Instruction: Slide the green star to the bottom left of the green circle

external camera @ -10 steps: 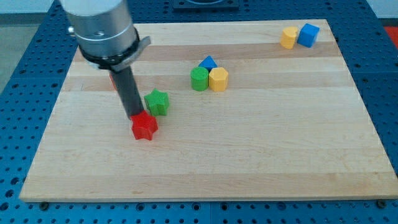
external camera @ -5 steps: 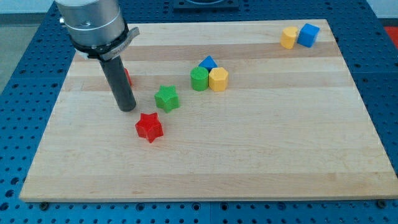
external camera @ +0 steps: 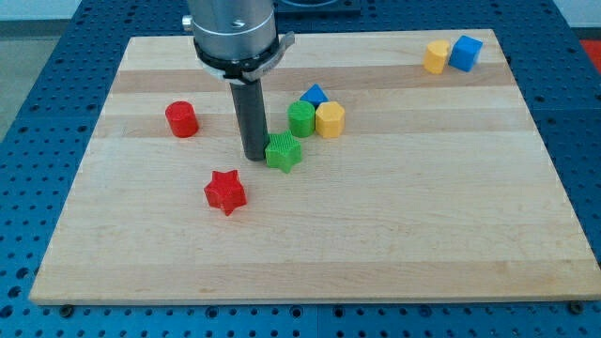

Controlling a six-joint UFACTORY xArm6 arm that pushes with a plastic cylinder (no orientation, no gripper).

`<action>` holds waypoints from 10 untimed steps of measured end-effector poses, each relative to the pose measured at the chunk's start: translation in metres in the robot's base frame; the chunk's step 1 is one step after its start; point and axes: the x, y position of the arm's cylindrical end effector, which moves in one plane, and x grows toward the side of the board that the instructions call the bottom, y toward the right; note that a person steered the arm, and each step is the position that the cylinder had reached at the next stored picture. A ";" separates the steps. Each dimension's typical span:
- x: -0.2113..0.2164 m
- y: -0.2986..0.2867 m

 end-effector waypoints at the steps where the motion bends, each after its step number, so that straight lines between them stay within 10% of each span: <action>1: 0.034 -0.001; 10: 0.015 0.026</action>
